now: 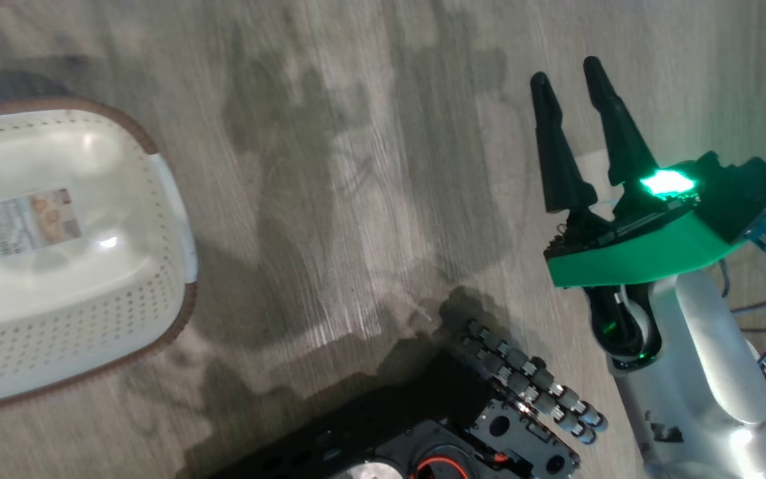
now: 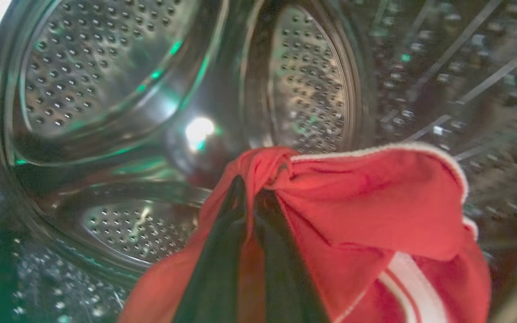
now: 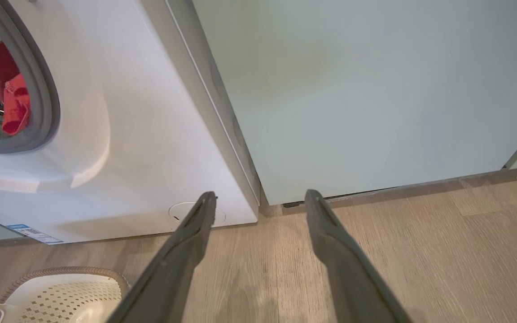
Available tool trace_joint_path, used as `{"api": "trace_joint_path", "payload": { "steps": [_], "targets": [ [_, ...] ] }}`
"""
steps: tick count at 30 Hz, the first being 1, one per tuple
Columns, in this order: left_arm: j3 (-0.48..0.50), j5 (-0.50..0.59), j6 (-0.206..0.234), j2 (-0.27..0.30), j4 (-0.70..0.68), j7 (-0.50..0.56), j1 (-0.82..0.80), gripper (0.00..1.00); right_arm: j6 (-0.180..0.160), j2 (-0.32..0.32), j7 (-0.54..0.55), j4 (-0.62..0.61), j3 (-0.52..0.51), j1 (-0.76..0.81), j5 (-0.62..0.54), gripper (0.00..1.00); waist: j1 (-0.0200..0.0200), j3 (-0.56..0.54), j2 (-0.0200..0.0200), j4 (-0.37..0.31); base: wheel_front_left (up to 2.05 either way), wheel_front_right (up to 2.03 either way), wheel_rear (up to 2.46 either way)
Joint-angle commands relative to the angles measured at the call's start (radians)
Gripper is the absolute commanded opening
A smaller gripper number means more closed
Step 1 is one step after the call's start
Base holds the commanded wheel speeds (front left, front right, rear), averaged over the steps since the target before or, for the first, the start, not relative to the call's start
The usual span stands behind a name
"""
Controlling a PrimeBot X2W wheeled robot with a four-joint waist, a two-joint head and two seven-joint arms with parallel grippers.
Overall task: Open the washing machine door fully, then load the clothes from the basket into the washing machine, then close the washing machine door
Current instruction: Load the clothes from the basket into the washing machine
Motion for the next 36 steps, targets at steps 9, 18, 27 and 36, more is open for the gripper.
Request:
{"api": "trace_joint_path", "payload": {
  "steps": [9,18,27,36],
  "targets": [
    [-0.047,0.043,0.0,0.092,0.11,-0.004,-0.214,0.0,0.0,0.0,-0.006,-0.029,0.045,0.003,0.033,1.0,-0.0002,0.037,0.0,-0.036,0.0,0.0,0.0],
    [-0.131,0.042,-0.001,0.079,0.222,-0.004,-0.193,0.0,0.0,0.0,-0.006,-0.033,0.048,-0.004,0.038,1.0,-0.0002,0.056,0.0,-0.038,0.0,0.0,0.0],
    [-0.13,0.021,0.0,0.071,0.299,-0.004,-0.221,1.0,0.0,0.0,-0.006,-0.029,0.054,-0.006,0.043,1.0,-0.0002,0.055,0.0,-0.042,0.0,0.0,0.0],
    [-0.13,0.013,0.0,0.053,0.287,-0.004,-0.144,1.0,0.0,0.0,-0.006,-0.017,0.027,-0.009,0.006,1.0,-0.0002,-0.011,0.0,-0.019,0.0,0.0,0.0]
  ]
}}
